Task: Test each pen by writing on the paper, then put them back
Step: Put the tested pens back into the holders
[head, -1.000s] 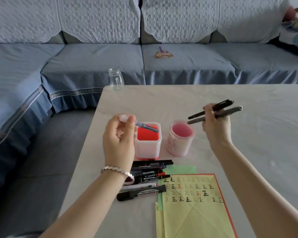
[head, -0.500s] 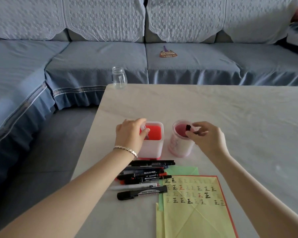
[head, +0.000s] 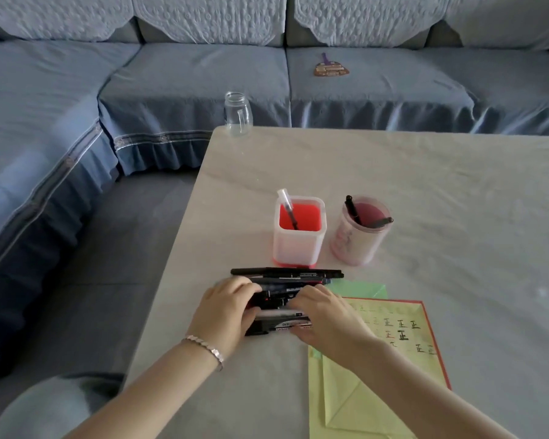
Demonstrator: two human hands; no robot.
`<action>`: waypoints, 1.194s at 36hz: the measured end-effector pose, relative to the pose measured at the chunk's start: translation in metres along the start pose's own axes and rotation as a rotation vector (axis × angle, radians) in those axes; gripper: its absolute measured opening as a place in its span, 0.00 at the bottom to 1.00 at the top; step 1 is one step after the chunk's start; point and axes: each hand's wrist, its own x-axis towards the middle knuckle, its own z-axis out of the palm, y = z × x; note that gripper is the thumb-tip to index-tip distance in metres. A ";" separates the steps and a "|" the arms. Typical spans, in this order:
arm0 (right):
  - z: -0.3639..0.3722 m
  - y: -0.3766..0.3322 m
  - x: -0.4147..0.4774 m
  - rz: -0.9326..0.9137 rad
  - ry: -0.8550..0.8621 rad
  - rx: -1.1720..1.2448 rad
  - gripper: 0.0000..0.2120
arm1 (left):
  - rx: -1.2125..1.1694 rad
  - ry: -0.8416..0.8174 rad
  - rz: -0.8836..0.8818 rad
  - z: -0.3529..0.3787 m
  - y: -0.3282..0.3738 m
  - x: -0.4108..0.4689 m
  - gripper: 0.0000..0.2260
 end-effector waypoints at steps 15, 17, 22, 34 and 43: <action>0.017 -0.014 0.023 -0.007 0.016 -0.466 0.19 | 0.105 -0.144 -0.058 -0.003 -0.002 0.009 0.13; 0.014 -0.015 0.023 -0.014 0.031 -0.422 0.19 | 0.107 -0.167 -0.050 -0.005 -0.001 0.013 0.14; 0.007 -0.013 0.014 0.007 -0.142 -0.352 0.11 | 0.209 -0.205 0.004 -0.006 0.001 0.016 0.12; -0.026 0.020 -0.047 0.087 -0.056 -0.058 0.16 | -0.151 -0.163 -0.198 -0.012 0.009 0.010 0.10; -0.047 0.030 -0.069 0.523 0.440 0.764 0.06 | -0.700 -0.147 -0.390 -0.031 0.041 0.004 0.05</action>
